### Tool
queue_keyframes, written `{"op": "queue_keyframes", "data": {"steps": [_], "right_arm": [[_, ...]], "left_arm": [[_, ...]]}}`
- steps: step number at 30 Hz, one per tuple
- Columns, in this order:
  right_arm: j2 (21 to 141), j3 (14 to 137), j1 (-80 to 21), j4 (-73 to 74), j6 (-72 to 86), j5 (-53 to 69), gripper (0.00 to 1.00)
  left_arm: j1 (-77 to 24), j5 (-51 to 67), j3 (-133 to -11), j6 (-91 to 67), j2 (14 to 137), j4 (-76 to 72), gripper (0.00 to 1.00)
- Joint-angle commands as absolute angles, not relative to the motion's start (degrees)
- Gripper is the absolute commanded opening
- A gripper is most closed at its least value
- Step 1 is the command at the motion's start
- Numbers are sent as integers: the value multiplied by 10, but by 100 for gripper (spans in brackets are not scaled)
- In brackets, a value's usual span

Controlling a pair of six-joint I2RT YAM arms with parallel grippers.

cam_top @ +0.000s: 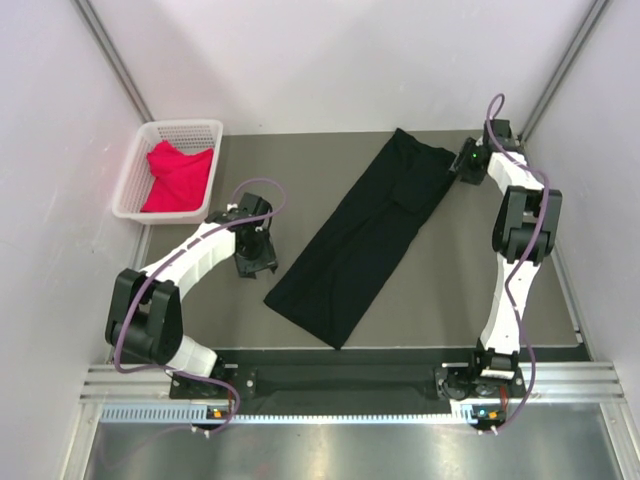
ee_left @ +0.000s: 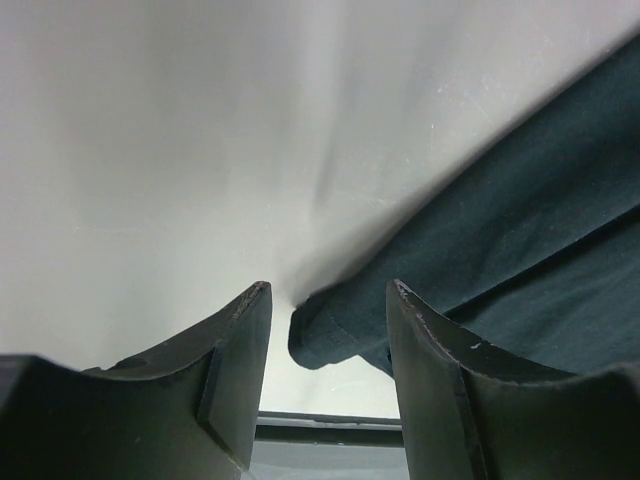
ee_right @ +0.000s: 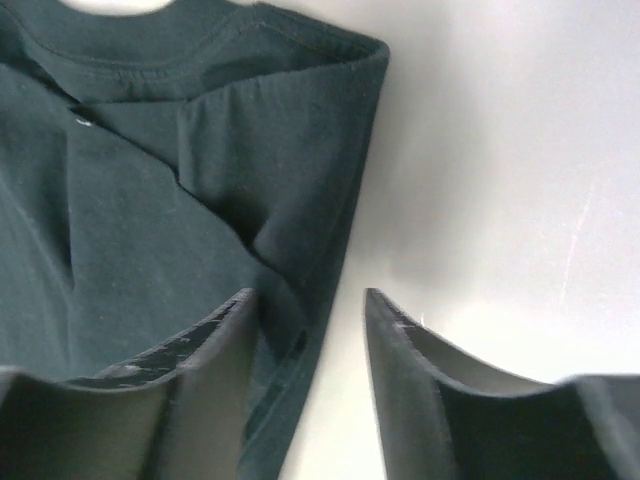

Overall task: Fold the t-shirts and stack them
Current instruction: Fold the tshirt

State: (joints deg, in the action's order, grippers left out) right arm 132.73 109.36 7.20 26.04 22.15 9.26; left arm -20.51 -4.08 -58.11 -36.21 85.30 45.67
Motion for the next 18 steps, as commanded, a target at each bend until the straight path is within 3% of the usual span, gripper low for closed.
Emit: {"op": "queue_keyframes", "data": {"steps": [1,13,18], "right_arm": [[1330,1131,75,245,214,107,44],[1308,1128,68,254,207,108,30],[1302,1135,61,258,202,108,11]], "left_arm": [[-200,-39,-600,-356,855,441,54],[-195,-25,-595,-358,858,430,54],[-195,-22,-590,-359,853,428,54]]}}
